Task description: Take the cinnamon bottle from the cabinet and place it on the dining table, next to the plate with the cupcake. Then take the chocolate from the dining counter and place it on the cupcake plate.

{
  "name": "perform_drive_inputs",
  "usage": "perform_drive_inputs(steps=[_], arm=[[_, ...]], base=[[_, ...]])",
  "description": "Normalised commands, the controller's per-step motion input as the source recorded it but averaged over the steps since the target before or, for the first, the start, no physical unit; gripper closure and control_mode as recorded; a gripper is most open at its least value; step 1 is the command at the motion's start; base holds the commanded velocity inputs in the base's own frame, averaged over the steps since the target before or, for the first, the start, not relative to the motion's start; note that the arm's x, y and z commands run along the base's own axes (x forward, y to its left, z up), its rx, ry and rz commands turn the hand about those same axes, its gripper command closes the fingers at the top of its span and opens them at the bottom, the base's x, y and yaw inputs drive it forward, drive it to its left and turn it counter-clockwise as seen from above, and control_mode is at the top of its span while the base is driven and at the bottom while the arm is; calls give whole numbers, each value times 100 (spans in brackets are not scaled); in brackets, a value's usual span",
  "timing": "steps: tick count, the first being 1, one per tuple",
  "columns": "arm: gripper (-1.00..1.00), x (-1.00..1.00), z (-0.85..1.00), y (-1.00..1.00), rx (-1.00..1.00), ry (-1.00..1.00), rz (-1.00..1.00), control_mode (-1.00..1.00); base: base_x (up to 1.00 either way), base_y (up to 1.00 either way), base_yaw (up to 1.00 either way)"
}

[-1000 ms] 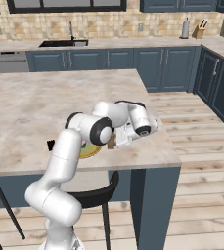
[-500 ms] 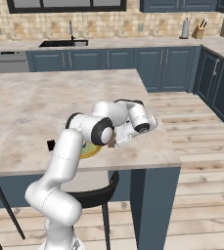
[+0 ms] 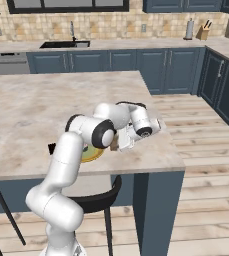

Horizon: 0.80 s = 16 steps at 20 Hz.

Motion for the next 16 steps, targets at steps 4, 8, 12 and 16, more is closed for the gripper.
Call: perform_drive_inputs(steps=[4,8,12,16], arm=[[-100,16,-28,-5,-2,-7,0,-100],[-100,20,-17,-12,0,0,0,-100],[-100,8,-15,-22,0,0,0,-100],[-100,7,-4,-39,0,0,0,-100]], base=[[0,0,0],[0,0,0],[0,0,0],[0,0,0]])
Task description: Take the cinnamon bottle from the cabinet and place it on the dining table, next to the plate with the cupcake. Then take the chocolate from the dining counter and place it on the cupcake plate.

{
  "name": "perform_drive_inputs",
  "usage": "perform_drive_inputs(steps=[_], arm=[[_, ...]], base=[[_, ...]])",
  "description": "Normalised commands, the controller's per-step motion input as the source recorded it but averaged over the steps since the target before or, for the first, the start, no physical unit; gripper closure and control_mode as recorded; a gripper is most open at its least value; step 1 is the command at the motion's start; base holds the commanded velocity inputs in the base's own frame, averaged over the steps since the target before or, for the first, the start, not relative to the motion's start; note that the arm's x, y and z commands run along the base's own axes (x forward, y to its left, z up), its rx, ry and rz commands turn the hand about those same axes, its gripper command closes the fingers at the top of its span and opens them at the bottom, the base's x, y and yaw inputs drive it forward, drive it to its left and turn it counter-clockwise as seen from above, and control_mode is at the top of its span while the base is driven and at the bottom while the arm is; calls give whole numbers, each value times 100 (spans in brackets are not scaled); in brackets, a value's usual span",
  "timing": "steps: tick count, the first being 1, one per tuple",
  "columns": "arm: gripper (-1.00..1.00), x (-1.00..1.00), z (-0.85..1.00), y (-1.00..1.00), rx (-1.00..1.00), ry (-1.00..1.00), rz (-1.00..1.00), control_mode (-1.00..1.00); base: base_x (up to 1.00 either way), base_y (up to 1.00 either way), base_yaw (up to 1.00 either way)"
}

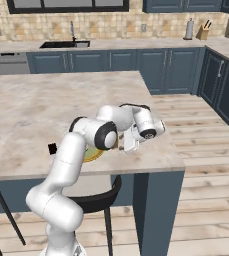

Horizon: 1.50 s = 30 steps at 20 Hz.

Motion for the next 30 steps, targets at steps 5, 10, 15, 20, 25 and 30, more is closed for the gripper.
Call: perform_drive_inputs(steps=[5,10,15,20,25,30], arm=[[-100,-7,7,-45,0,-6,0,-100],[-100,-52,24,0,-9,-12,-11,-100],[-100,-65,16,25,-41,-31,-3,-100],[-100,-60,23,30,-37,-21,-6,-100],[-100,-63,25,37,-23,-16,-15,-100],[-100,-58,33,29,-18,-9,-18,-100]], base=[[0,0,0],[0,0,0],[0,0,0],[0,0,0],[0,0,0],[0,0,0]])
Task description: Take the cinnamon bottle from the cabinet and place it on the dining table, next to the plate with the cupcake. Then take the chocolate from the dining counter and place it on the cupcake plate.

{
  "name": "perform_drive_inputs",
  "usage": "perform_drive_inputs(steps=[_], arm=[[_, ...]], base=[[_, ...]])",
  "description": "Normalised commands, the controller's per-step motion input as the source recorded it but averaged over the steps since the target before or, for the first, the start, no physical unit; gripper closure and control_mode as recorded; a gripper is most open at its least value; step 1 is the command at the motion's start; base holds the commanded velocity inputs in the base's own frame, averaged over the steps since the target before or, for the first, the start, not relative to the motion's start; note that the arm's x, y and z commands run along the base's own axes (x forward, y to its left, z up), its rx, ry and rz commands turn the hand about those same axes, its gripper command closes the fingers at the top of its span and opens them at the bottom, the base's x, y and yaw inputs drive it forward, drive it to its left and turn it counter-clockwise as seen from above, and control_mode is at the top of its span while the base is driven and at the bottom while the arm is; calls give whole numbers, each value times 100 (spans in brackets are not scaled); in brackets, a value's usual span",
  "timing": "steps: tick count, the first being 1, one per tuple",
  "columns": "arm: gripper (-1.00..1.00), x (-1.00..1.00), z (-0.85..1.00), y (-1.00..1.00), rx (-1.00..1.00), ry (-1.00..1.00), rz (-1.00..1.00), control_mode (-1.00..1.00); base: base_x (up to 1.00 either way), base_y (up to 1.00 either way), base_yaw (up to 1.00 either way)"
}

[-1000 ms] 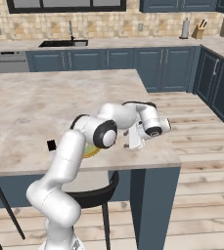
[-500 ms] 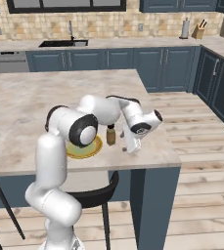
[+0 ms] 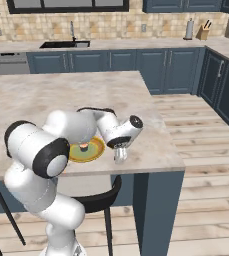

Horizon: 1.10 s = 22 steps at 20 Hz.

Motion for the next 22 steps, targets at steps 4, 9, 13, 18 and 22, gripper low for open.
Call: perform_drive_inputs(steps=[4,9,13,18,22], arm=[[-100,-53,20,35,-2,-2,-38,-100],[-100,-40,14,36,0,0,-47,-100],[-100,-24,27,39,0,10,-46,-100],[-100,-10,40,43,0,17,-43,-100],[-100,-4,46,51,1,17,-34,-100]], base=[[0,0,0],[0,0,0],[0,0,0],[0,0,0],[0,0,0]])
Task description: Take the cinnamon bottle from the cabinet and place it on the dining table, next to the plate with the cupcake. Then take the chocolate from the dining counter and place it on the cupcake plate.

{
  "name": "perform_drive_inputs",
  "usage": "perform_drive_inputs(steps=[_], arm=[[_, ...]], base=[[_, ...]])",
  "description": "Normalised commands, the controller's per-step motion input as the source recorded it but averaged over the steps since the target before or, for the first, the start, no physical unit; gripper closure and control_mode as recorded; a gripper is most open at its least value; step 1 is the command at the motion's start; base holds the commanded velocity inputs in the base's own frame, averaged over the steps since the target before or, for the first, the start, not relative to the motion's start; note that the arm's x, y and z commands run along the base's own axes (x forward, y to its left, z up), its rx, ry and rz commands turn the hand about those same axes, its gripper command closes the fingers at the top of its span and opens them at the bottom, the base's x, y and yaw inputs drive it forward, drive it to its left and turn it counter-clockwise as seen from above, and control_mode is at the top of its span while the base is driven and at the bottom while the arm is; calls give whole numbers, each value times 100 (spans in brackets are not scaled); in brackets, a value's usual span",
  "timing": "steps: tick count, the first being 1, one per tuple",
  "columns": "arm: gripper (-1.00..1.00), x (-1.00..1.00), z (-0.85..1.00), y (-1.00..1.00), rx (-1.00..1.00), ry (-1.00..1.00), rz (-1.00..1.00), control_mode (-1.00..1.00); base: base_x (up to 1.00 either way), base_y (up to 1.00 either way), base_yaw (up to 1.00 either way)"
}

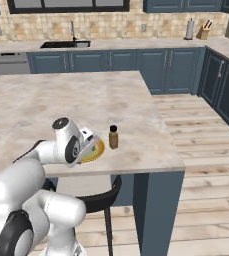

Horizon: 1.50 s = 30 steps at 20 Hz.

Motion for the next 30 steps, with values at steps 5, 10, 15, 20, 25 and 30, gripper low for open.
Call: perform_drive_inputs(steps=[5,10,15,20,25,30], arm=[[-100,0,41,55,8,14,-21,-100],[-100,0,24,58,14,0,-14,-100],[-100,14,3,58,20,1,-17,-100],[-100,34,-18,59,23,0,-15,-100],[-100,40,-17,58,5,9,-15,-100],[-100,47,-17,55,-1,17,-12,-100]], base=[[0,0,0],[0,0,0],[0,0,0],[0,0,0],[0,0,0],[0,0,0]])
